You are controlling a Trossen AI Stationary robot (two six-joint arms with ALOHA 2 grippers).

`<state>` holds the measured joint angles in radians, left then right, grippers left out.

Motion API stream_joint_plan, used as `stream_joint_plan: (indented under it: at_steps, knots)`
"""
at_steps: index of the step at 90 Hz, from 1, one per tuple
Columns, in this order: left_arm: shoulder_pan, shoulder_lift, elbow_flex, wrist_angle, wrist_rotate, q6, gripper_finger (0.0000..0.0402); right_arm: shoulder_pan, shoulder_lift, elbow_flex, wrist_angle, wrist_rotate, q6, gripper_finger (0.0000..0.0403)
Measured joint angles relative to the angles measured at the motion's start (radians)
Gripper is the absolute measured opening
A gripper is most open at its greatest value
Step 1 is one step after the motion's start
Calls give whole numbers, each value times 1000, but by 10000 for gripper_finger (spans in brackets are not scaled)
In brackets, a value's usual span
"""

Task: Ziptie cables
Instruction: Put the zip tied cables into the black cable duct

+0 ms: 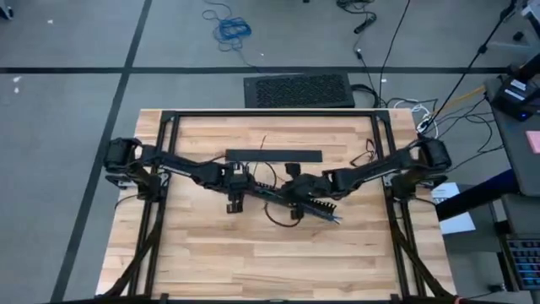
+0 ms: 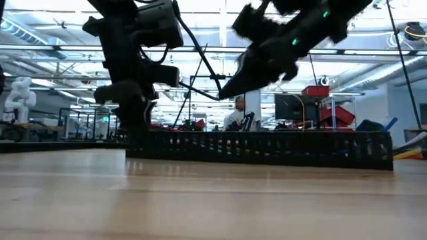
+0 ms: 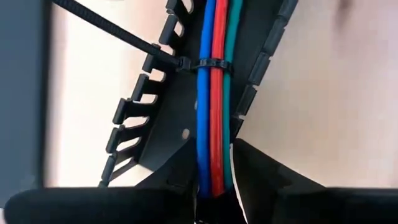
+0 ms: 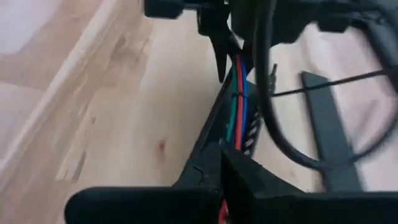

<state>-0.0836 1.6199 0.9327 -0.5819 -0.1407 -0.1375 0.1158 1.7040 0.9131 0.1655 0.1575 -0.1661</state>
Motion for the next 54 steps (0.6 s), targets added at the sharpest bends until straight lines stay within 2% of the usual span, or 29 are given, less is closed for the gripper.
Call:
stream_joint_plan:
  at_steps: [20,34,54]
  knots:
    - [-90,0,20,69,14,-102,93,-4,114,0,179,-34,9,0]
    - [-137,-1,35,136,18,-145,93,15,164,32,191,-34,12,0]
    - [-154,-1,36,115,14,-146,93,17,216,65,185,-29,13,0]
